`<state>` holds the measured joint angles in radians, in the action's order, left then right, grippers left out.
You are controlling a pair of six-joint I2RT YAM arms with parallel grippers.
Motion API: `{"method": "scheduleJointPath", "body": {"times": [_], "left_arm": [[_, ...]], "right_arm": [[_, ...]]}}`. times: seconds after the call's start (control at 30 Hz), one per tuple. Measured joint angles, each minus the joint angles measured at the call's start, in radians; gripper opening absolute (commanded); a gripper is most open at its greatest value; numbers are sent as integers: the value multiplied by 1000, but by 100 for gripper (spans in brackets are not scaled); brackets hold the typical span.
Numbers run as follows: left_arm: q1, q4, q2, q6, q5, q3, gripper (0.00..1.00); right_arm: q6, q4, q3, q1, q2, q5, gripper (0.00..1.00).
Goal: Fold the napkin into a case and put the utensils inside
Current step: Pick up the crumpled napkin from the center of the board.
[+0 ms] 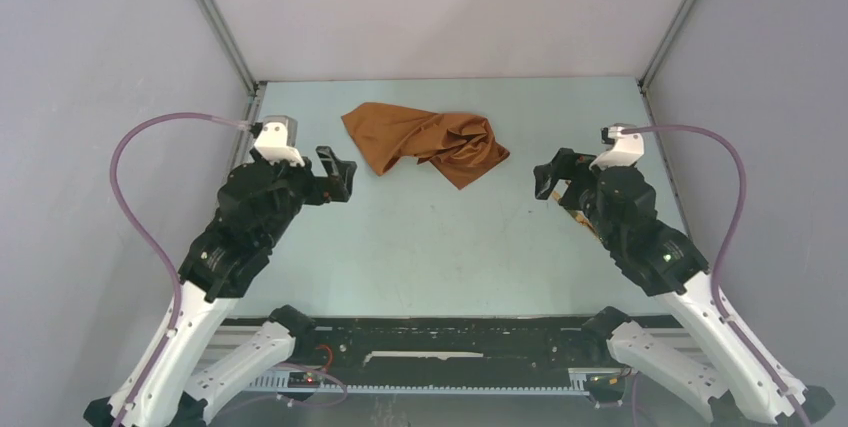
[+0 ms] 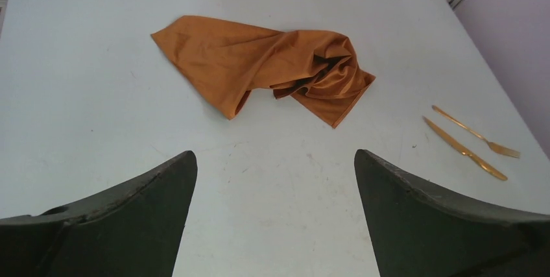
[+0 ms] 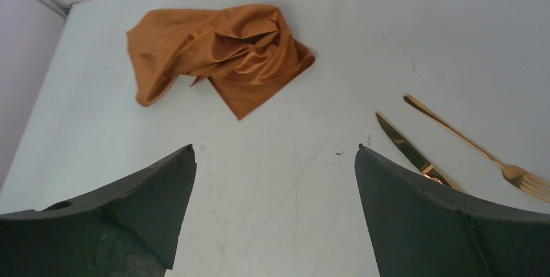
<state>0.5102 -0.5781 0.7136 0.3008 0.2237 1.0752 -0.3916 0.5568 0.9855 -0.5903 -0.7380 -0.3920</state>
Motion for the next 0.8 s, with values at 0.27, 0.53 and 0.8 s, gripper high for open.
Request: {"method": "scheduleJointPath", "body": {"times": [0.27, 0.53, 0.8], "left_arm": [[-7, 3, 92, -35, 2, 0, 100], [-11, 27, 214, -8, -39, -65, 100], [-118, 261, 340, 368, -221, -301, 100]], "right_arm": [[-50, -121, -71, 1, -156, -36, 100], [-201, -395, -110, 58, -447, 169, 90], [-389, -723, -74, 290, -892, 552, 81]]}}
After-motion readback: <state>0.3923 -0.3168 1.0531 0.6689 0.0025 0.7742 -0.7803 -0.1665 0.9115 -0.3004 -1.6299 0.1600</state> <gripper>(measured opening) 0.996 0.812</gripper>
